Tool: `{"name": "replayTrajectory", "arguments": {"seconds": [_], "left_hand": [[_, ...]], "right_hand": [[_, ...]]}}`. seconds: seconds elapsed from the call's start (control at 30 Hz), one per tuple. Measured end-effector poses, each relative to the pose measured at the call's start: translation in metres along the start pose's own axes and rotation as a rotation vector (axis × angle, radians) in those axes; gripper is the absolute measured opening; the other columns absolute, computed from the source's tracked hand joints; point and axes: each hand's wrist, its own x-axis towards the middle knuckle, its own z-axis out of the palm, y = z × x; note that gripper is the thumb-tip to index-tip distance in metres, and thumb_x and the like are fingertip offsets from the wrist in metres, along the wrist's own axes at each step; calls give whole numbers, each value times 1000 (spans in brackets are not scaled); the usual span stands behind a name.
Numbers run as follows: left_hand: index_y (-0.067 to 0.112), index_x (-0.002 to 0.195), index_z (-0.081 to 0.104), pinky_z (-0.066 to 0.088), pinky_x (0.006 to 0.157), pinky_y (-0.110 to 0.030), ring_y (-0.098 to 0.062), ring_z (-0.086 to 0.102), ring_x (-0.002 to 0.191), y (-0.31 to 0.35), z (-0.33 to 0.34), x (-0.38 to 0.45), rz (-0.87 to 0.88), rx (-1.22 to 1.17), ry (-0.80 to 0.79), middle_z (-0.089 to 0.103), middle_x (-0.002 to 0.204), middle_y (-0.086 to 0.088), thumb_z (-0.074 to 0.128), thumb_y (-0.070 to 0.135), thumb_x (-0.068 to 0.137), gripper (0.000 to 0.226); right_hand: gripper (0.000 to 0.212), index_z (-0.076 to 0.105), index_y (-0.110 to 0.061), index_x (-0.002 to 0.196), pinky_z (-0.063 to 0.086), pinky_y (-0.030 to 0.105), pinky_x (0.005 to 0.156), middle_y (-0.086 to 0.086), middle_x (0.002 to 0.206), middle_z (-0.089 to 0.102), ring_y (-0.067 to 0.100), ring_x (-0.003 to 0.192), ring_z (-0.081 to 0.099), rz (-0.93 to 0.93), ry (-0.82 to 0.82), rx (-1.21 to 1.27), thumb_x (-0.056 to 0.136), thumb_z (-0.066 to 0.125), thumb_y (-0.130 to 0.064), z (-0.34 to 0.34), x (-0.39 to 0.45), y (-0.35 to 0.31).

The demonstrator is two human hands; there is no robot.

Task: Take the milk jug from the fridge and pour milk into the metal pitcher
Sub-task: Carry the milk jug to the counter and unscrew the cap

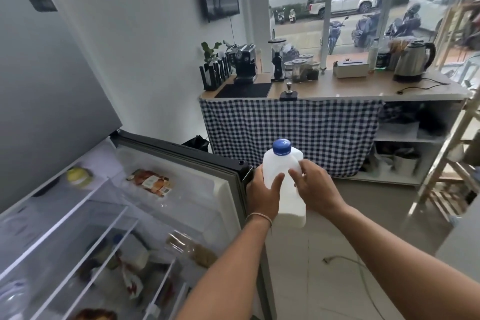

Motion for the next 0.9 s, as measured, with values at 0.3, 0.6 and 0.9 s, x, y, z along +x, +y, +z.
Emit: {"name": "replayTrajectory", "arguments": {"seconds": [0.3, 0.6, 0.9], "left_hand": [[18, 124, 63, 47, 68, -1, 8, 65, 87, -11, -48, -61, -9, -19, 175, 70, 103, 15, 71, 38, 91, 39], [20, 127, 62, 52, 77, -9, -5, 69, 96, -28, -125, -121, -33, -29, 378, 74, 110, 9, 72, 38, 90, 42], [24, 108, 67, 52, 68, -14, 5, 68, 83, -60, -258, -166, -159, 15, 458, 74, 95, 12, 76, 33, 88, 24]], "right_hand": [[21, 58, -15, 102, 44, 20, 64, -4, 93, 61, 10, 78, 58, -139, -129, -49, 103, 51, -35, 9, -43, -46], [24, 60, -15, 101, 61, 43, 74, 1, 94, 66, 19, 80, 67, -242, -269, 22, 102, 52, -38, 61, -86, -100], [25, 57, -18, 96, 53, 35, 70, -3, 89, 62, 15, 76, 61, -390, -423, 65, 101, 51, -42, 146, -129, -192]]}}
